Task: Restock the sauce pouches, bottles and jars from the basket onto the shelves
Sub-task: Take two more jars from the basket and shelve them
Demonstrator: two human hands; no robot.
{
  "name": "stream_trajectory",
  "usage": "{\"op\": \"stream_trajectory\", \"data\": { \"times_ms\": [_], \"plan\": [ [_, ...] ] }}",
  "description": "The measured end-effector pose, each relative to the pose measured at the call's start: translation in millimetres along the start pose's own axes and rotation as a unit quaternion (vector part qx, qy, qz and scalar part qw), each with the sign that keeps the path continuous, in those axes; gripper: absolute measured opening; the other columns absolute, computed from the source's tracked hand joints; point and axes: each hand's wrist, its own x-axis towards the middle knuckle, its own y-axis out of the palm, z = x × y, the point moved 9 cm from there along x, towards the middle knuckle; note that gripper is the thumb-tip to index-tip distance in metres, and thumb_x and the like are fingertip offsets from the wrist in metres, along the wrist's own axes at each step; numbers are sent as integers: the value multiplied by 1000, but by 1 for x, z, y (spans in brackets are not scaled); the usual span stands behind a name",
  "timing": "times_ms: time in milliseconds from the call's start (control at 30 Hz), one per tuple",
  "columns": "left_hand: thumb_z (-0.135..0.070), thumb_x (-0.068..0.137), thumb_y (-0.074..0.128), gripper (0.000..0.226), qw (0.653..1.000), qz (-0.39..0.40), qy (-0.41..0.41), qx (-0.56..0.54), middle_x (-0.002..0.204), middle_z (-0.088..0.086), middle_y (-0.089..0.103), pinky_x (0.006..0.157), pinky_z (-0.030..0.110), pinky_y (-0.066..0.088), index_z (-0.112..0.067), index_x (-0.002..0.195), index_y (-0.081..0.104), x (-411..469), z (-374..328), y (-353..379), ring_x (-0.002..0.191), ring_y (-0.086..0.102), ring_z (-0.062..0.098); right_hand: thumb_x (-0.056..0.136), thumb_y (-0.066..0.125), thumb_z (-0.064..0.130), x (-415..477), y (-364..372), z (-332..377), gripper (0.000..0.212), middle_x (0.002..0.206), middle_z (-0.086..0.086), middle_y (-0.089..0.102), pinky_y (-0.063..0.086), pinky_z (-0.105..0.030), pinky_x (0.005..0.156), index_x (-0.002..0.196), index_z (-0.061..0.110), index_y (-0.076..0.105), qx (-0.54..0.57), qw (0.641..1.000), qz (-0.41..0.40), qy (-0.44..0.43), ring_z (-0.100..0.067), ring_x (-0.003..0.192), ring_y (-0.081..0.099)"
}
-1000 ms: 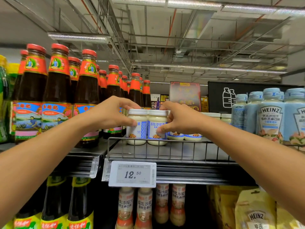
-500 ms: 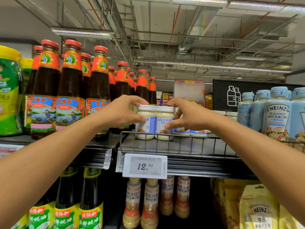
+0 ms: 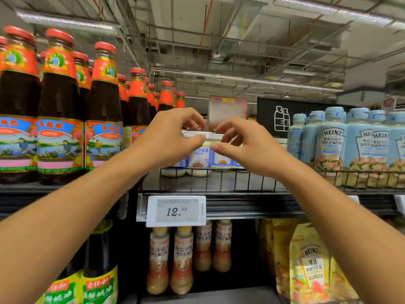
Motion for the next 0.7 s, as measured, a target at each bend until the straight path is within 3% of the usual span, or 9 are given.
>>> {"op": "stream_trajectory", "data": {
  "times_ms": [100,233,333,500,700],
  "plan": [
    [-29,87,72,21,1000,11,15,-22,97,-8,69,82,13,45,-24,106,70,0,-17,8,96,63,6,85,76,41,-16,-12,6,22,81,11,67,45,-12,60,100,38,60,23,1000,-16,-6,3,66,61],
    [-28,85,73,18,997,16,34,-73,89,-6,69,77,26,54,-24,103,71,-1,-45,16,87,66,9,87,75,33,-44,-38,7,19,84,8,69,49,-19,71,103,30,63,37,999,-39,-3,-5,75,65],
    [-26,85,74,14,992,12,53,-114,84,-8,70,72,22,53,-22,98,71,-4,-73,27,80,66,6,88,76,27,-69,-63,5,19,83,9,69,47,-13,71,104,22,67,52,997,-63,5,-3,80,66],
    [-17,85,74,12,974,16,76,-212,79,-7,70,63,14,49,-23,94,70,-8,-127,56,71,66,5,89,73,25,-116,-108,-5,20,89,3,71,57,-32,79,107,18,68,48,995,-77,29,-11,85,69],
    [-25,84,74,11,942,50,90,-319,81,-9,71,68,15,49,-31,91,68,-16,-200,110,75,67,4,88,73,28,-186,-166,-28,22,91,6,73,56,-23,74,107,18,69,37,991,-105,78,-7,85,70]
  ]
}}
